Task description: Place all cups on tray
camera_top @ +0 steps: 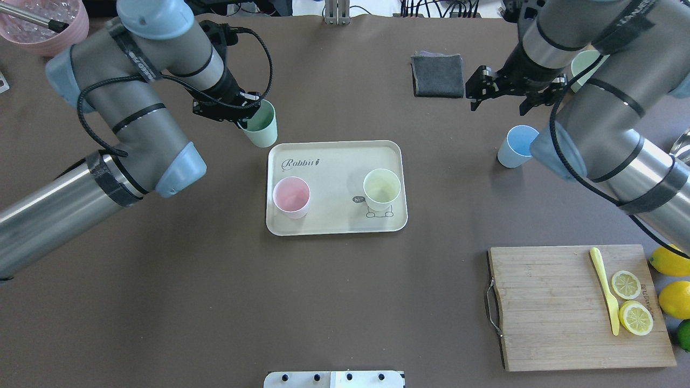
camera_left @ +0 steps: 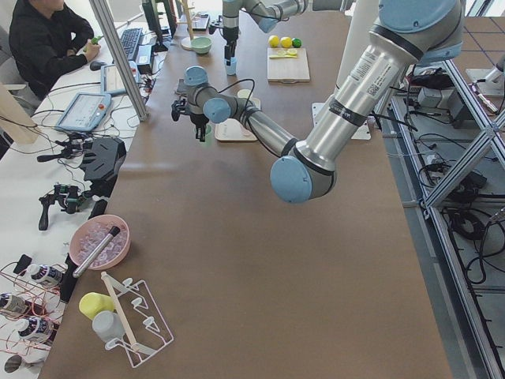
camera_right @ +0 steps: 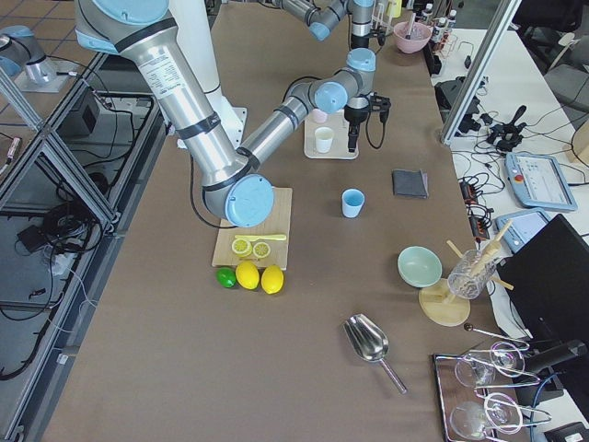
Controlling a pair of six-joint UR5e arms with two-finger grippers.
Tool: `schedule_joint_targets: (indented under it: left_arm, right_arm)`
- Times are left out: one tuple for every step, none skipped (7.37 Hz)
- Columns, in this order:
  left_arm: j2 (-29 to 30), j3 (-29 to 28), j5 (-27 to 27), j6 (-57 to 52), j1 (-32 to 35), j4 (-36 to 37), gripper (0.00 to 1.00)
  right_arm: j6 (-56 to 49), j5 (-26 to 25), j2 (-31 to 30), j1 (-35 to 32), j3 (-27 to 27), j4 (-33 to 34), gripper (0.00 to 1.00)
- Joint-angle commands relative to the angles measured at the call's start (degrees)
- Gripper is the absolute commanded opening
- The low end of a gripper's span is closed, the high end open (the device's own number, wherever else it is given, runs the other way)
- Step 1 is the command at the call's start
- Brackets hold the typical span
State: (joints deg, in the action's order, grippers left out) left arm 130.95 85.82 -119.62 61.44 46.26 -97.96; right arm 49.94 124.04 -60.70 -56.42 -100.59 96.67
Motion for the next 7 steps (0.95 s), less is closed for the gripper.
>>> schedule_joint_targets:
  left_arm:
    - [3.33, -2.92, 4.28, 4.56, -4.85, -0.30, 0.00]
    - [3.79, -3.29, 6.14, 5.01, -5.65, -0.48, 0.00]
    - [3.79, -3.38, 6.24, 5.01, -5.92, -0.48, 0.00]
    - [3.88, -3.30, 6.16, 5.62, -6.01, -0.48, 0.00]
    - [4.23, -3.38, 6.24, 5.97, -6.27, -0.48, 0.00]
    - [4.23, -3.38, 6.24, 5.89, -6.27, -0.48, 0.00]
    - [4.23, -3.38, 6.24, 5.89, -6.27, -0.48, 0.00]
  right_arm:
    - [-9.48, 2.69, -3.01, -4.65, 2.05, -0.07, 1.00]
    - [-11.77, 2.61, -3.02, -5.45, 4.33, -0.51, 1.00]
    - [-14.49, 2.61, -2.93, -5.63, 6.44, -0.60, 1.00]
    - [-14.87, 2.52, -2.93, -5.63, 8.20, -0.95, 1.00]
    - [-14.52, 2.43, -3.71, -5.46, 10.65, -5.13, 1.00]
    - [-14.08, 2.26, -5.81, -4.41, 13.29, -11.78, 1.00]
    - [-12.08, 2.26, -6.70, -3.70, 14.97, -16.20, 1.00]
